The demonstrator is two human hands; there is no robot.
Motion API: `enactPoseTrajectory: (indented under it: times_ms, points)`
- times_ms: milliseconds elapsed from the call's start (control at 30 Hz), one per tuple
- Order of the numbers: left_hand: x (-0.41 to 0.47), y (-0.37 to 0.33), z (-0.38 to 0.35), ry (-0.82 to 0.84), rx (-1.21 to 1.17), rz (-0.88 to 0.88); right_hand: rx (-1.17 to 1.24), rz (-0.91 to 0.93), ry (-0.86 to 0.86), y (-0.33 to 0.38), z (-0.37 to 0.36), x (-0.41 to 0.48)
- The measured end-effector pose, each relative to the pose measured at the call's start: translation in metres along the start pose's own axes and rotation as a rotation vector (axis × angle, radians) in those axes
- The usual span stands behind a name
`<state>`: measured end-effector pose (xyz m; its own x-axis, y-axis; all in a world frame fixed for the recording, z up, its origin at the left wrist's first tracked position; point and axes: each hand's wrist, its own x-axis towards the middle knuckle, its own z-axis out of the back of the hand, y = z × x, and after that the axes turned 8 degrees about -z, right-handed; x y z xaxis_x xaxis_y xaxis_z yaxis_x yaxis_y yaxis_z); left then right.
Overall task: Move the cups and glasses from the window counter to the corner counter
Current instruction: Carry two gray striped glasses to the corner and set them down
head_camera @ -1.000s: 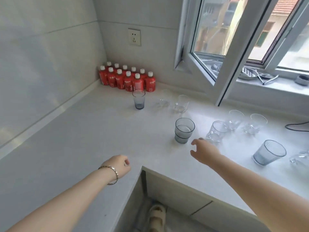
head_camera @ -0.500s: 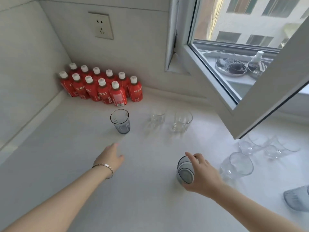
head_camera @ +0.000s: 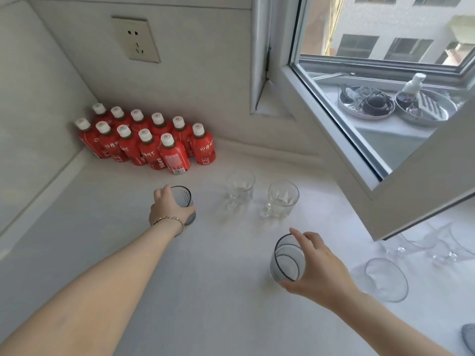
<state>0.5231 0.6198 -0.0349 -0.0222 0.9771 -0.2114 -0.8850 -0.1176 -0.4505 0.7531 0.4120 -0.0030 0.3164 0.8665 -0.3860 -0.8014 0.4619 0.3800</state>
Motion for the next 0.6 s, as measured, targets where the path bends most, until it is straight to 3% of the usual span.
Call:
enactPoseTrajectory:
  times_ms: [300,600]
  points:
    - [-0.148,0.005,-0.007,0.057,-0.044,-0.133,-0.026,0.109,0.045,-0.027,0.010,-0.033]
    - [-0.376,0.035,0.002,-0.095,-0.151,0.074,-0.187,0.508,0.190,-0.017,0.000,-0.112]
